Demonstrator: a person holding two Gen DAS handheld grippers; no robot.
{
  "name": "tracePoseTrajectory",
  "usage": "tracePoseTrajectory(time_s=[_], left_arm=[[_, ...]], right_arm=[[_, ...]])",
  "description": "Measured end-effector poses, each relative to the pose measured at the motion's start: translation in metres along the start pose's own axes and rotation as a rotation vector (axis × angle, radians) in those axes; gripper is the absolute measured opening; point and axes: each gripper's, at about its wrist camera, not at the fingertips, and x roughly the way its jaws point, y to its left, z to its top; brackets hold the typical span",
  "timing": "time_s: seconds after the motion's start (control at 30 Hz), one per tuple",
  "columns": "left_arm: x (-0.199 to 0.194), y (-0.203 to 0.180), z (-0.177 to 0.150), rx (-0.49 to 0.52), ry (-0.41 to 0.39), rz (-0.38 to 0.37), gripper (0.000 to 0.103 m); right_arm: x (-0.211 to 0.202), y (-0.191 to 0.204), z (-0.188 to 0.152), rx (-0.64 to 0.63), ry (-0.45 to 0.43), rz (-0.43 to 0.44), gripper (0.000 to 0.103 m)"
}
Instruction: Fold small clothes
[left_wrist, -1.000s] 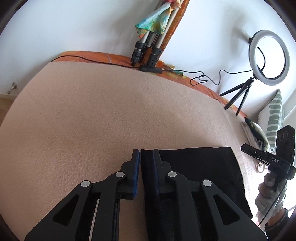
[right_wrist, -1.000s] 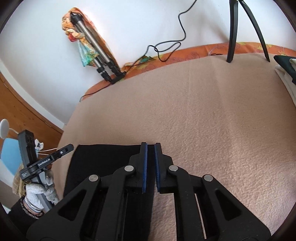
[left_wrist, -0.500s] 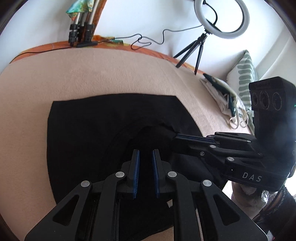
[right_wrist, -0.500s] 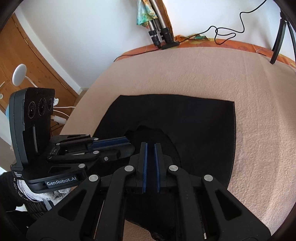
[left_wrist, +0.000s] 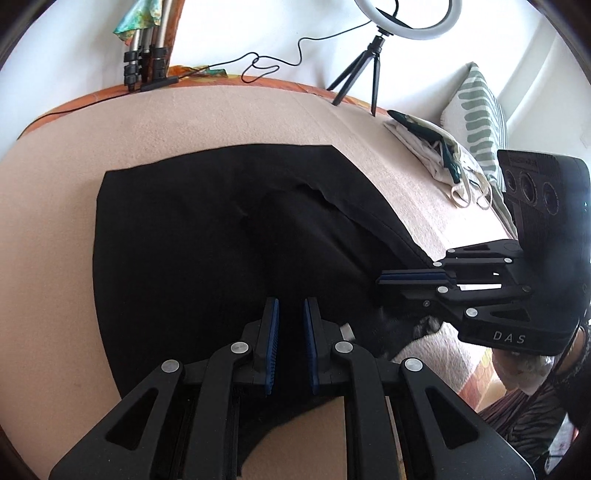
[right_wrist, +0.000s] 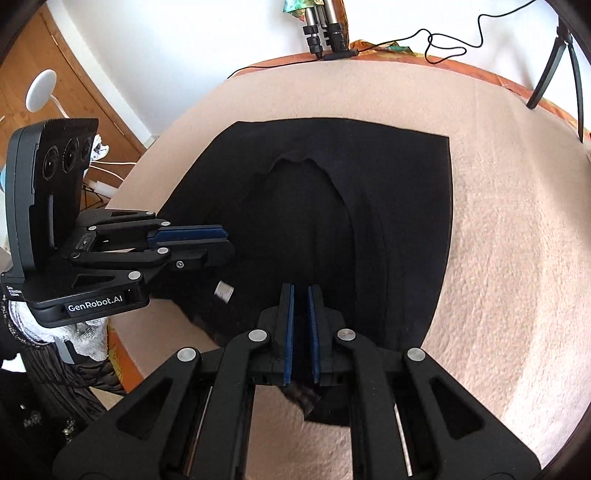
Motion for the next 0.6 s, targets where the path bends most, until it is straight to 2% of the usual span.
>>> tracePoseTrajectory(time_s=[0.13,0.27,0.3,0.33,0.4,0.53,0.6], left_arm=[[-0.011,-0.009,-0.017,0.059,0.025,-0.006,0.012],[-0.037,-0.001,-0.020,-0.009,0.007,-0.072,0.012],[-0.044,0.002,-0.019,-0.022,-0.007,-0.078,0.017],[-0.052,0.006,-0.018,-0.023,-0.026,-0.075,0.028],[-0.065,0.016,-0.013,-0.028,-0.072,-0.050,0.042],[-0.078,0.055,0.006,-0.137,-0.120,-0.029,0.043],[-0.077,0.074,0.015,-0.195,-0.124,-0.039,0.045]], right_arm=[[-0.014,0.004,-0.014,-0.037,0.014,-0.029,0.008],[-0.050,0.004,-0.023,-0.012,-0.060,0.006,0.010],[-0.060,0.002,-0.024,0.006,-0.089,0.006,0.020],[-0.069,-0.002,-0.027,0.033,-0.118,0.001,0.043],[-0.084,-0.016,-0.031,0.110,-0.176,-0.008,0.062],[-0.093,-0.057,-0.037,0.322,-0.205,0.042,0.062],[-0.086,-0.079,-0.040,0.437,-0.193,0.108,0.062]])
